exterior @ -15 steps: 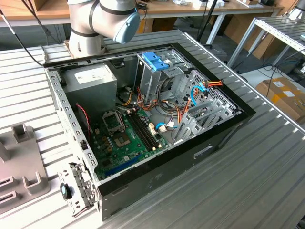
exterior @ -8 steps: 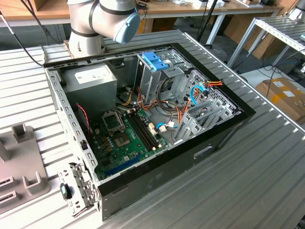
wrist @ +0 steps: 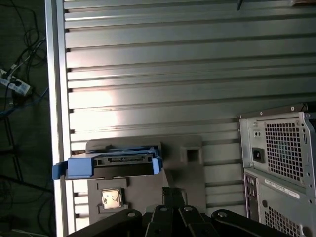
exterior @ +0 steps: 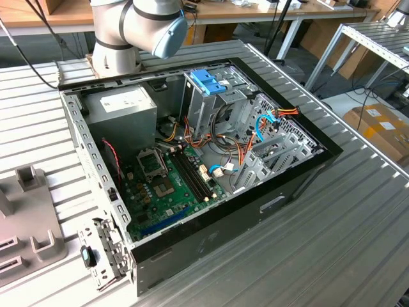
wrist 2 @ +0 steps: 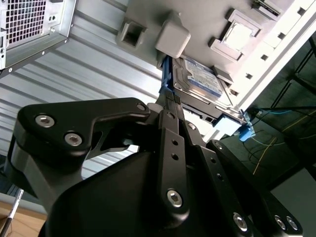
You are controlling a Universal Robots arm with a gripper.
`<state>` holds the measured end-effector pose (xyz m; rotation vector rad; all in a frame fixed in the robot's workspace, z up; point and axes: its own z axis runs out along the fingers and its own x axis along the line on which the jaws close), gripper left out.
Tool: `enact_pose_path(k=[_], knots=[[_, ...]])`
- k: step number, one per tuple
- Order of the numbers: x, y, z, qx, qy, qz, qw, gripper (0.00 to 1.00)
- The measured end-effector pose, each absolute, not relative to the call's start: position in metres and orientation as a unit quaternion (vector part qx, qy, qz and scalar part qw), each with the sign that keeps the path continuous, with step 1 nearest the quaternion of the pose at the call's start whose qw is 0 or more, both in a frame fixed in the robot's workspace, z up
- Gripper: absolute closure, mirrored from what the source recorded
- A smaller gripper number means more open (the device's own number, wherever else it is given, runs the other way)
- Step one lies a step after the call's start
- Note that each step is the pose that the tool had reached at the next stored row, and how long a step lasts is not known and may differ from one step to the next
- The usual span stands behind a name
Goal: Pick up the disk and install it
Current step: 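Reach for the disk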
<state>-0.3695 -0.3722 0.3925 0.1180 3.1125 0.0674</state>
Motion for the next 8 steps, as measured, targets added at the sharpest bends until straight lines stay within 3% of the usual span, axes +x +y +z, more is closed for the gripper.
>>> enact_pose_path(k=[8], knots=[[-0.3776,-0.3722,0.3924,0.038,0.999,0.022,0.013,0.89]])
